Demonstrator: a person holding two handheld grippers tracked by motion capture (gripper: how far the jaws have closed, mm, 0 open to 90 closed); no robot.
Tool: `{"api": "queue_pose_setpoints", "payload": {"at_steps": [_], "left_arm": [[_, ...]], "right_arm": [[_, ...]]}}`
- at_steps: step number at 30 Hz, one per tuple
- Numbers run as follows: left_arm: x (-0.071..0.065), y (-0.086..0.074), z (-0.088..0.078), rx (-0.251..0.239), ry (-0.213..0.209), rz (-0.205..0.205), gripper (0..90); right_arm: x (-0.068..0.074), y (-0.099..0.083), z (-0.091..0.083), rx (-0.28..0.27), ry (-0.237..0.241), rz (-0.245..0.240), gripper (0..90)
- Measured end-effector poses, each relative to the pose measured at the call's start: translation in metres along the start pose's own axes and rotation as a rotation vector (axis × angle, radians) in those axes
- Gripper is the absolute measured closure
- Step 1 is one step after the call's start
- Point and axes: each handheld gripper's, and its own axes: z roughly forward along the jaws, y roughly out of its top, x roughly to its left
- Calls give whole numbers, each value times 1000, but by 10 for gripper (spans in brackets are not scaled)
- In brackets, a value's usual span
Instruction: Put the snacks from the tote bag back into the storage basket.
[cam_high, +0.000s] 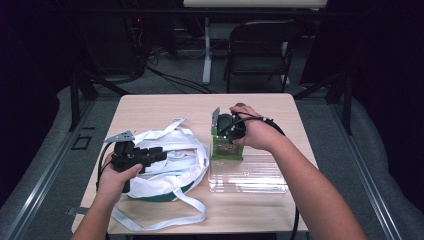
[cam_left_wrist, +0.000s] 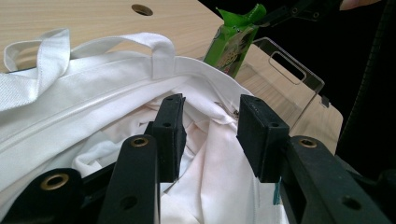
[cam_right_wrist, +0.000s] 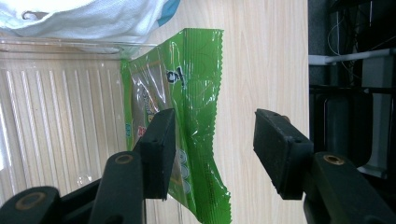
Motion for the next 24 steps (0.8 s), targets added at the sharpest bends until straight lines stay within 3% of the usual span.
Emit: {"api": "queue_pose_setpoints", "payload": {"at_steps": [18,24], "left_arm": [[4,7,13,13,-23,-1,602],[5,8,15,15,-12,-1,593]], "right_arm": [[0,3,-21,-26,-31,16,475],[2,5,-27,-30,-34,13,468]]}}
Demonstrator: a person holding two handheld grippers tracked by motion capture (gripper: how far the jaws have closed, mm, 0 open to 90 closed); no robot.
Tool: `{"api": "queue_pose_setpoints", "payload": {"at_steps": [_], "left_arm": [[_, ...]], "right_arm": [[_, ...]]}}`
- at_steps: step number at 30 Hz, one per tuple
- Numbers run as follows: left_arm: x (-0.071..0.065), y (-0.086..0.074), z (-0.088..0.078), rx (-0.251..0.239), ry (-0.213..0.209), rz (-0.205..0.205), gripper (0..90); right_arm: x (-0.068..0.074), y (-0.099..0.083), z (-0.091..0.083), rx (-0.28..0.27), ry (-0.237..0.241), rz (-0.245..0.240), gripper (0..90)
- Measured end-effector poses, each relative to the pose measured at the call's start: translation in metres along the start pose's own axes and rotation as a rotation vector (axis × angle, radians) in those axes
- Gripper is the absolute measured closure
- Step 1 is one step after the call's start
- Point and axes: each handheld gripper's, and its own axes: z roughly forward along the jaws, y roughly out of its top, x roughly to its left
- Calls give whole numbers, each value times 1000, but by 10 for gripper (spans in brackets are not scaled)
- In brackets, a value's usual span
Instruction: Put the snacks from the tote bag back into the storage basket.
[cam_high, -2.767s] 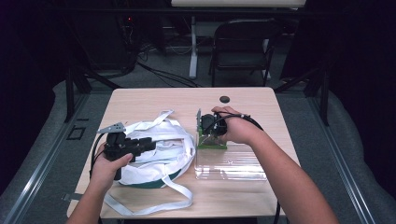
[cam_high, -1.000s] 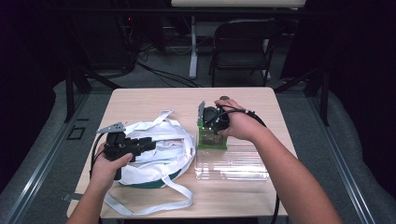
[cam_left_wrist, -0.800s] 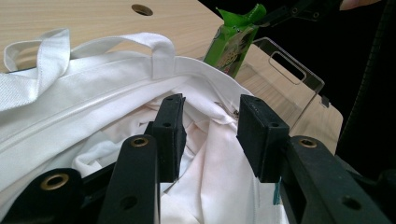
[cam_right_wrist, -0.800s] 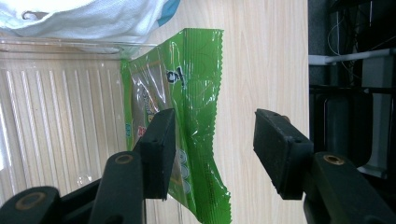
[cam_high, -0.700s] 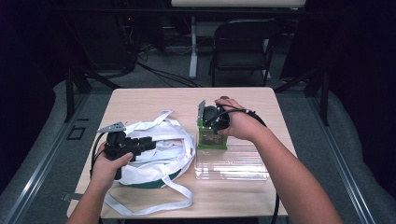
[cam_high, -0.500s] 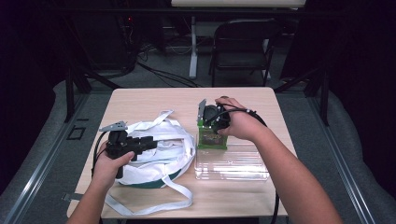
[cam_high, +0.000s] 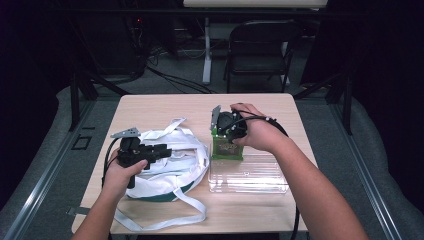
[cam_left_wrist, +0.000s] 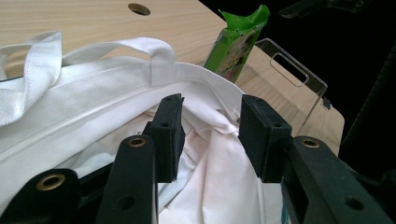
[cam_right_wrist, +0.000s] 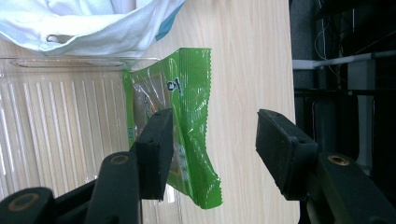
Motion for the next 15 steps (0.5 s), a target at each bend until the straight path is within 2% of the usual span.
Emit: {"api": "queue_pose_setpoints", "payload": {"at_steps": [15], "left_arm": [[3,-2,-1,6,27,-4,570]], "right_arm": [[-1,-3,0,2,3,7,459]]}}
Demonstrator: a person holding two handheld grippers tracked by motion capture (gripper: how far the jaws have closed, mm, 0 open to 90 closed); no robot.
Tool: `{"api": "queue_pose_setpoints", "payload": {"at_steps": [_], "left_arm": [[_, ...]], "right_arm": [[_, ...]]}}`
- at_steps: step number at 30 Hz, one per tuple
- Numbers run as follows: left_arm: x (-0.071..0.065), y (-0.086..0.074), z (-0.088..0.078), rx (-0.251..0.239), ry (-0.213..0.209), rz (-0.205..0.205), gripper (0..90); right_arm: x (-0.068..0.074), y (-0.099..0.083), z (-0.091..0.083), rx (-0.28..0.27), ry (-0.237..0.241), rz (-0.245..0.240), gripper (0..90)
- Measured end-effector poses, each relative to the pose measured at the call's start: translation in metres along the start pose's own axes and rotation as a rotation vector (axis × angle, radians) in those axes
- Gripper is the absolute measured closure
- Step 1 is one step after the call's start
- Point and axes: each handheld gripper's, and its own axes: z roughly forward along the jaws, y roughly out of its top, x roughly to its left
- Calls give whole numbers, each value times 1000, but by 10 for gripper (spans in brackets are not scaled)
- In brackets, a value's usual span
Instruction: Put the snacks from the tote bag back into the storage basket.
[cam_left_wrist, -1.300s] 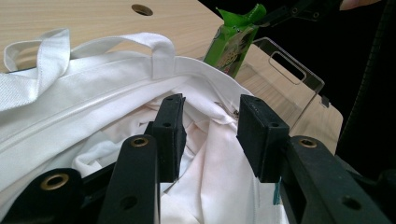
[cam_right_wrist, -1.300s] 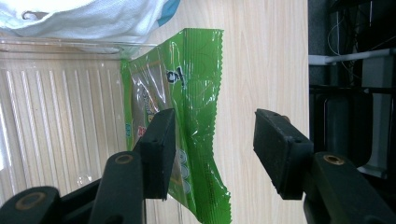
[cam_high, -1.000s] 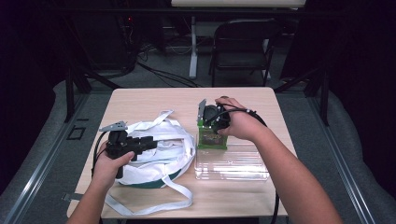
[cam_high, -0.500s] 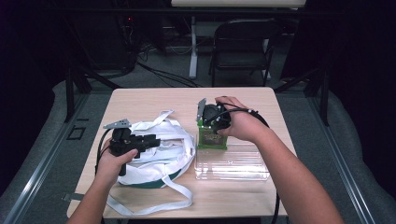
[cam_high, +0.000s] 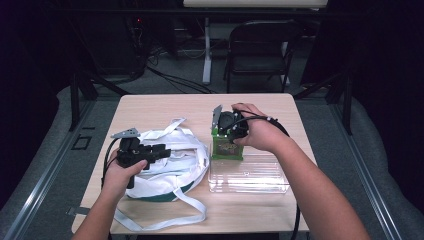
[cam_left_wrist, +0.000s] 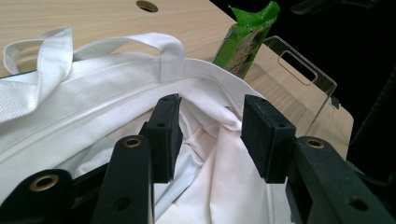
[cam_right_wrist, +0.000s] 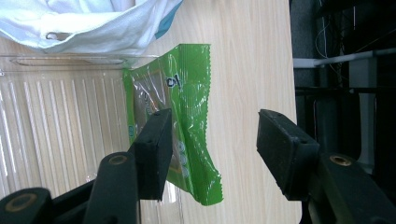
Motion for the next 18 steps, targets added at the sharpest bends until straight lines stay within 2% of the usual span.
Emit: {"api": "queue_pose_setpoints", "payload": {"at_steps": [4,9,18], "left_arm": [[0,0,0,-3,9,3,560],[1,0,-1,-8,23,3,534],[2,0,-1,-10,36,3,499]], "right_arm": [[0,-4,-2,0,8,28,459],[2,-8,-5,-28,22,80,456],[8,-17,-20,-110,7,191,426]]}}
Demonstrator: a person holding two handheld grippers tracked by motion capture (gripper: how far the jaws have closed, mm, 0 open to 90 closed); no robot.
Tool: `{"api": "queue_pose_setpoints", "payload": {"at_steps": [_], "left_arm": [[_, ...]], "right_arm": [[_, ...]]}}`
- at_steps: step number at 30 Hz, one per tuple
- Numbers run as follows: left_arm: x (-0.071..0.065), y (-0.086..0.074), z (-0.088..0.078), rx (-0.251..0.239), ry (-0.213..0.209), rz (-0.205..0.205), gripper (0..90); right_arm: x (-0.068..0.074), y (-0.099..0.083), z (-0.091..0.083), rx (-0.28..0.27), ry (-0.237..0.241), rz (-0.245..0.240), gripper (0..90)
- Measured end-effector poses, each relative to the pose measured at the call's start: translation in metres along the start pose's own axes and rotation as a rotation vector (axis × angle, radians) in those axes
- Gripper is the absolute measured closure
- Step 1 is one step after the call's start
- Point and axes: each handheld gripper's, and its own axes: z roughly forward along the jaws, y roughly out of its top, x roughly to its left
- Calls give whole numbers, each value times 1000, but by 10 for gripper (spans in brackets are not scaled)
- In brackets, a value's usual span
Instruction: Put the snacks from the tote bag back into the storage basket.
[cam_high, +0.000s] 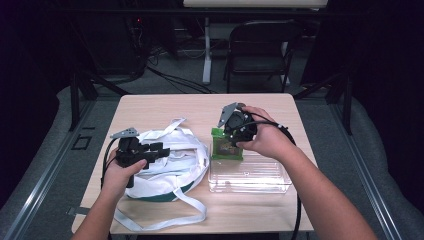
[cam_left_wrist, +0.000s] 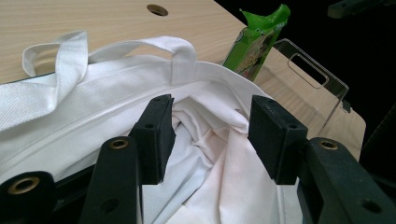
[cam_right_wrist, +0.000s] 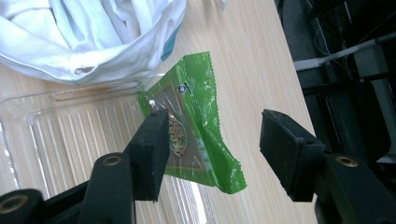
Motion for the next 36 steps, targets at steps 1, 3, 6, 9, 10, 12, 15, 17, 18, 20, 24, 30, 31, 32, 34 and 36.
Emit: {"api": "queue_pose_setpoints", "payload": {"at_steps": [1,3,6,9,10,12,15,17,18,20,24,30,31,32,34,36], "left_arm": [[0,0,0,-1,1,0,499],[0,0,0,-1,3,-1,497],[0,0,0,-4,5,-2,498],[0,0,0,-7,5,-3,498],[0,0,0,-7,6,-4,497],[0,0,0,-6,6,-3,497],[1,0,-1,-5,9,-1,498],[1,0,-1,-8,9,-3,497],[1,0,-1,-7,10,-2,497],[1,0,-1,-6,12,-3,497],[1,0,-1,-7,13,-1,496],[1,0,-2,-13,15,-5,496],[1,0,-3,-14,15,-6,495],[1,0,-3,-15,15,-5,496],[1,0,-3,-14,16,-4,496],[1,0,-3,-12,19,-3,496]], "right_arm": [[1,-1,-2,-7,-2,5,426],[2,-2,-6,-18,8,43,425],[7,-4,-10,-63,11,91,435],[12,-6,-13,-82,0,128,442],[14,-7,-14,-91,3,146,442],[17,-8,-14,-106,2,171,444],[20,-11,-16,-130,12,215,448],[22,-12,-17,-153,12,245,455],[22,-13,-18,-159,13,259,455],[24,-15,-20,-182,6,289,454],[25,-19,-24,-222,2,353,454],[31,-28,-28,-291,45,434,457],[32,-29,-27,-299,51,443,457],[34,-31,-27,-301,47,449,457],[37,-36,-27,-303,45,461,458],[40,-39,-26,-314,40,480,460]]}}
